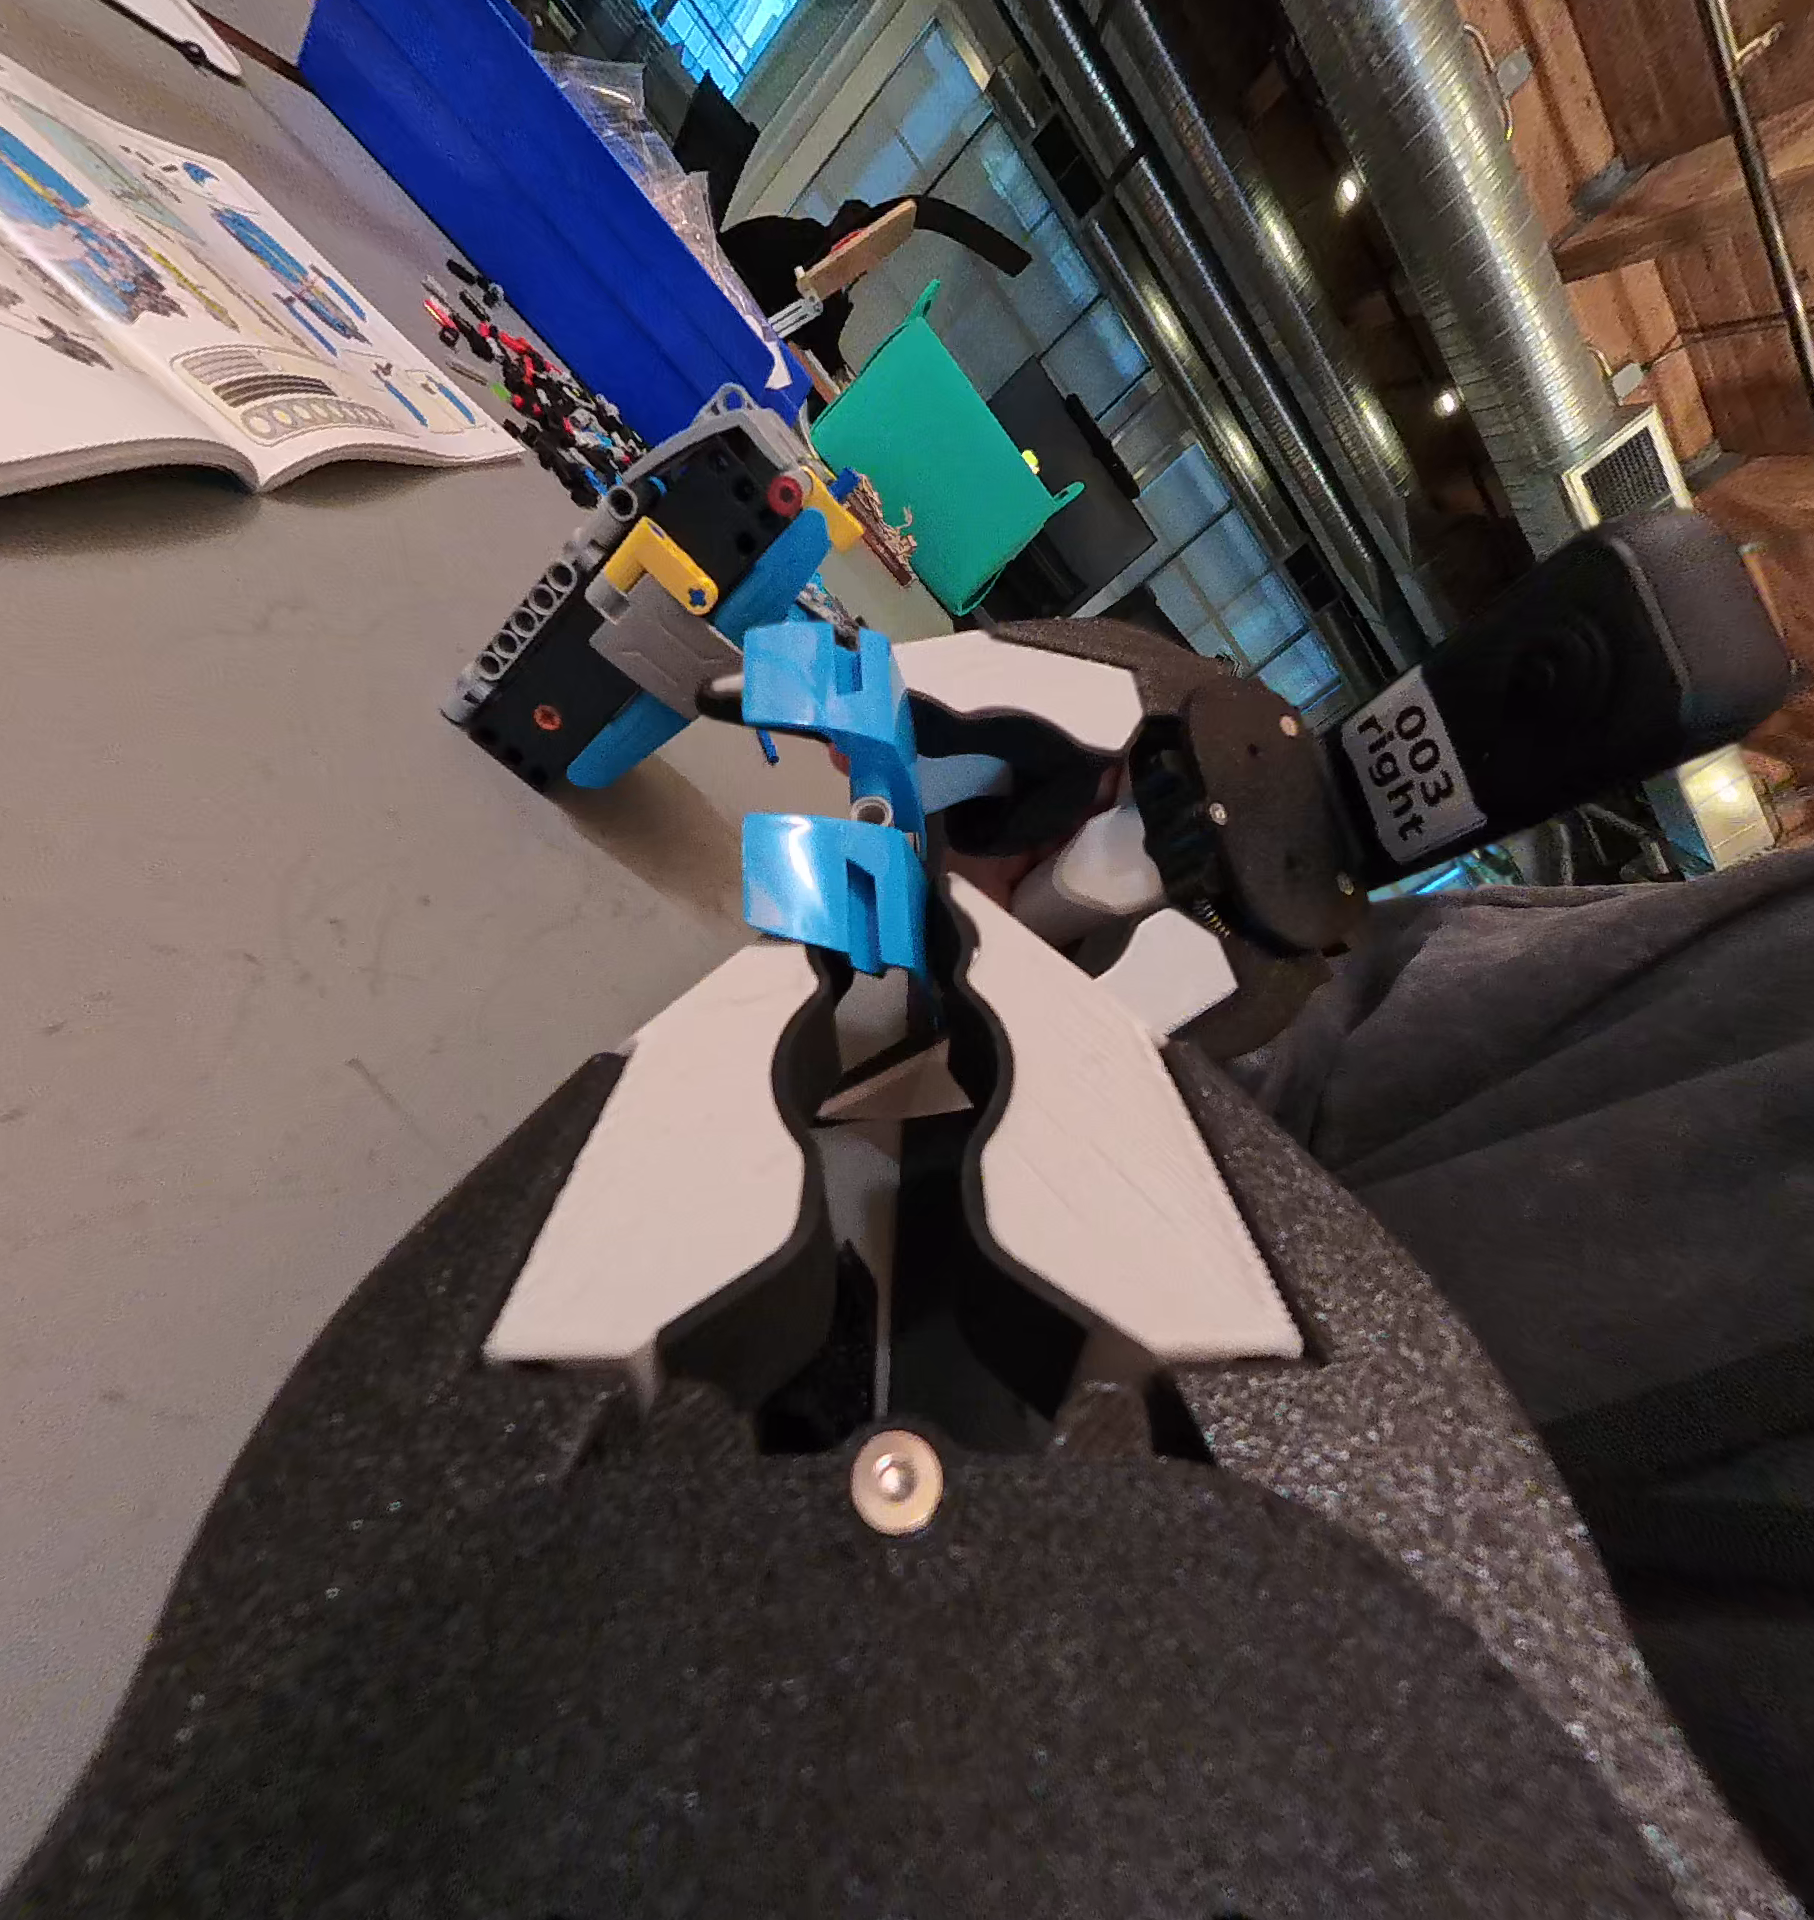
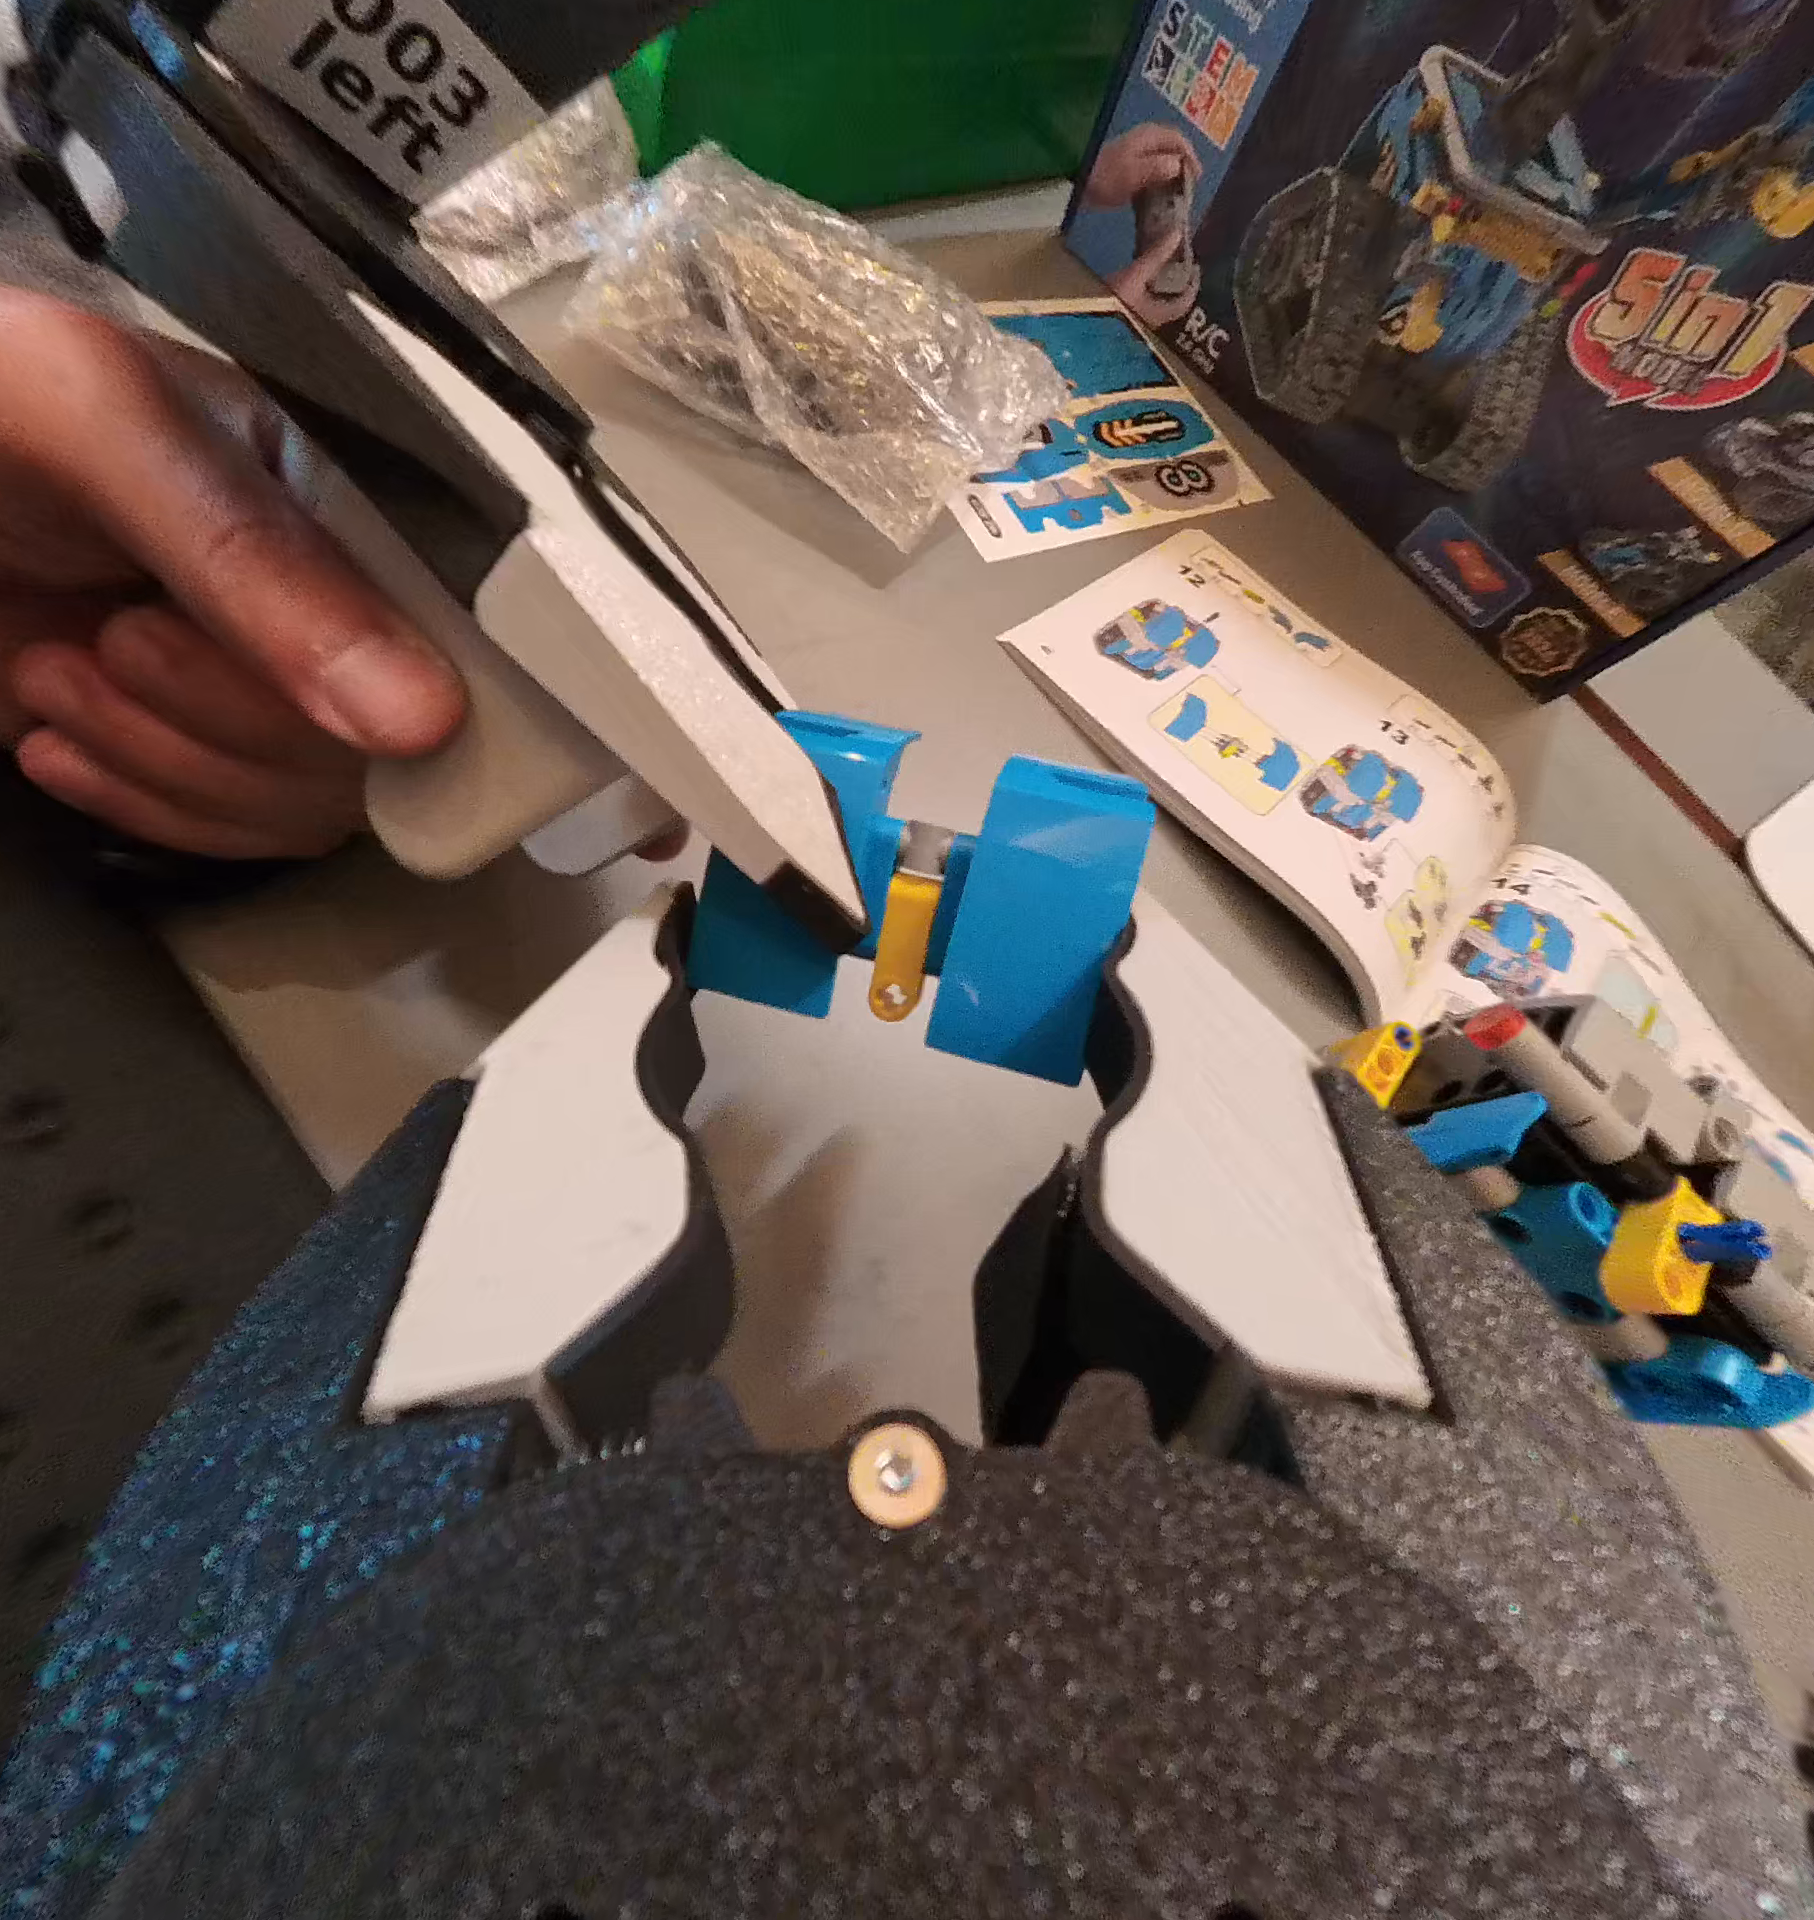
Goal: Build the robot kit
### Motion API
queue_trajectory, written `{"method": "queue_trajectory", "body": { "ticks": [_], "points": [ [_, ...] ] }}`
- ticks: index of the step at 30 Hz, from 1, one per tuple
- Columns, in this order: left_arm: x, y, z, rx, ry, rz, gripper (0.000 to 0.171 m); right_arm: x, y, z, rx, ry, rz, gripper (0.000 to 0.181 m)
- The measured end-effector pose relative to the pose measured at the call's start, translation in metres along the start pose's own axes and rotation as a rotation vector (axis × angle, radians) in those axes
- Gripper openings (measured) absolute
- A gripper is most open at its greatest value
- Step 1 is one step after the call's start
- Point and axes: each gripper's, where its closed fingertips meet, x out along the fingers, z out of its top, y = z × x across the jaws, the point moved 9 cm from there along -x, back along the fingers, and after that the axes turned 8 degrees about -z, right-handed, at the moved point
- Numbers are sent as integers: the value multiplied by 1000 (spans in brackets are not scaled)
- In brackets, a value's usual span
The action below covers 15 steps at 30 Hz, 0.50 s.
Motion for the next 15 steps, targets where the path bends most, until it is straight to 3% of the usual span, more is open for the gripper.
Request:
{"method": "queue_trajectory", "body": {
  "ticks": [7, 10, 15],
  "points": [
    [0, 6, 0, -31, 22, 42, 11, 7, 4, -6, 35, 37, -35, 76],
    [-1, 7, 4, -44, 28, -4, 13, 7, 0, -4, 86, -18, -4, 77],
    [-30, 23, 24, -136, -3, -34, 12, -6, -18, -12, 196, -71, 91, 80]
  ]
}}
